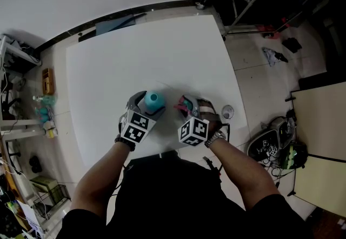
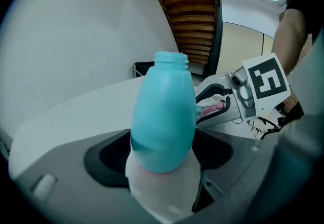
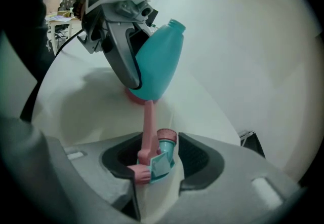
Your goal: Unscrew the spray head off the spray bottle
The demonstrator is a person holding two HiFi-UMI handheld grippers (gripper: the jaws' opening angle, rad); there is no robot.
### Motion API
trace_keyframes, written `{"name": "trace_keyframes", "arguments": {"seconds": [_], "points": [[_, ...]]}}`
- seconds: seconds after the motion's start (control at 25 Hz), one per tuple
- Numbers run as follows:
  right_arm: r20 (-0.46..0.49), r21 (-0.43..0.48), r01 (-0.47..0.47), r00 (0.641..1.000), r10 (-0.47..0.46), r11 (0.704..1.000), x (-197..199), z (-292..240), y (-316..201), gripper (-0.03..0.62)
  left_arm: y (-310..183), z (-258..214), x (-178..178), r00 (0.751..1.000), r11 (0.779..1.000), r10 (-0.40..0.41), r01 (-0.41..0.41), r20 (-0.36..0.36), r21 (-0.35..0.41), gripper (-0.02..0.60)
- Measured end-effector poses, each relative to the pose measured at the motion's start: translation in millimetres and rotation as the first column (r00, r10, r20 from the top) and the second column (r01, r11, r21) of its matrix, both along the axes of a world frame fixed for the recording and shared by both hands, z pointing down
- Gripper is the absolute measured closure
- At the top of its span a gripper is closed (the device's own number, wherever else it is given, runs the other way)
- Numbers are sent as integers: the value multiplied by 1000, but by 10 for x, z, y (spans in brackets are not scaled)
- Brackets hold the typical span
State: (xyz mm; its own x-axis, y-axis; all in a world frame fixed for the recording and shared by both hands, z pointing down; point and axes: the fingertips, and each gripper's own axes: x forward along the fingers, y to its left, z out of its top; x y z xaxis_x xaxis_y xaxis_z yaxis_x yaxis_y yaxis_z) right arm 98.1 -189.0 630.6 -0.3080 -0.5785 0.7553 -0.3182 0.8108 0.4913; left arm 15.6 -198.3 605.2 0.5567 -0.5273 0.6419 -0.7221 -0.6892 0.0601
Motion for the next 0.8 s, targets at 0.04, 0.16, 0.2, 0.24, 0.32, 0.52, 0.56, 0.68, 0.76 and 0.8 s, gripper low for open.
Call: {"name": "trace_keyframes", "arguments": {"seconds": [0.04,0.16,0.2,0.24,0.32,0.52,0.56,0.68,0.76,0.8], "points": [[5,-6,4,1000,-4,1000,-9,4,13,410,5,3,3,1000,1000,3,-3,1,0,173],[29,-18,15,999,-15,1000,-35,1,51,384,6,-13,13,1000,1000,7,-7,7,5,162],[43,-26,19,999,-18,999,-48,-5,68,372,7,-16,13,1000,1000,8,-8,9,5,153],[60,-37,23,998,-21,999,-65,-13,87,352,12,-11,11,1000,1000,9,-9,10,5,149],[100,-59,31,995,-25,998,-103,-39,130,318,21,-8,1,1000,1000,10,-10,13,6,141],[163,-82,43,986,-29,996,-143,-93,215,283,34,-56,-1,1000,1000,4,-4,16,19,133],[168,-83,44,985,-29,996,-143,-99,225,279,41,-52,1,1000,1000,3,-3,15,21,133],[177,-82,41,984,-26,996,-142,-118,239,278,51,-64,-8,1000,1000,-4,4,13,27,133],[182,-78,37,983,-22,996,-142,-138,244,278,63,-72,-29,1000,999,-10,10,15,34,133],[186,-76,35,982,-20,996,-140,-148,248,278,74,-75,-37,1000,999,-13,13,16,37,133]]}}
